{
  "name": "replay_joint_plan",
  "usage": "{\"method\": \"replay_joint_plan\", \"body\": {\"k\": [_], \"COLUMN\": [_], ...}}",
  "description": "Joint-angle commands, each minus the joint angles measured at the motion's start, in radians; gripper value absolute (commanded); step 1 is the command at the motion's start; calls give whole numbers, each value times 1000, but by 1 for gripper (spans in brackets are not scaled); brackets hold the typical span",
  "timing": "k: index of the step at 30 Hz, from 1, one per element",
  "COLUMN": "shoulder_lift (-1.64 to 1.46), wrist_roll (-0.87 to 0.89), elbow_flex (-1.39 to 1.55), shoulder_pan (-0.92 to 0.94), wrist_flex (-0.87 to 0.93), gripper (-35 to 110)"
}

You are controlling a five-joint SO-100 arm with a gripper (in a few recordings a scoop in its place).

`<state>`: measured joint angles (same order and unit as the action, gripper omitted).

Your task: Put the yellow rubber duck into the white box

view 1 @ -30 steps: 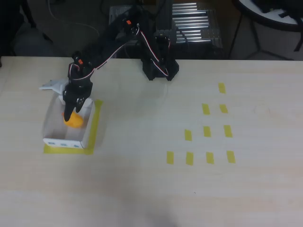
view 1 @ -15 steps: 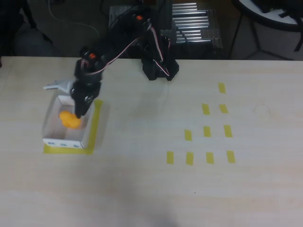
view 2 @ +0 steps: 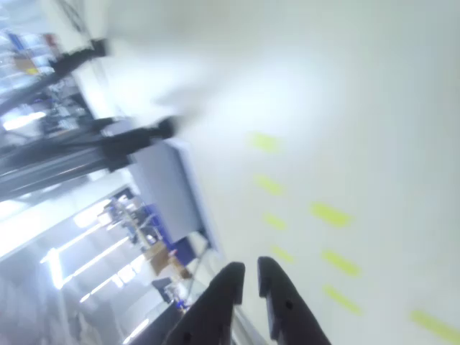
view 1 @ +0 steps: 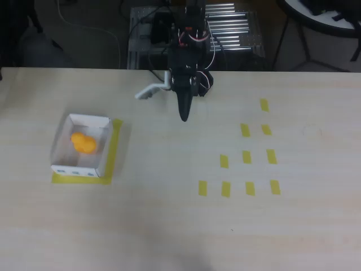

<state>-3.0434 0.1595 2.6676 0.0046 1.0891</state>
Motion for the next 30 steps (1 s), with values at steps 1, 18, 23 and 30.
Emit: {"method": "replay_joint_plan", "body": {"k": [1,18,23,30], "shoulder_lift": [-281,-291,-291,-291], "wrist_roll": [46,44,44,44], "elbow_flex": [281,345,345,345], "shoulder_pan": [-31,12,12,12], "wrist_flex": [84,129,129,129], "gripper": [0,0,0,0]}}
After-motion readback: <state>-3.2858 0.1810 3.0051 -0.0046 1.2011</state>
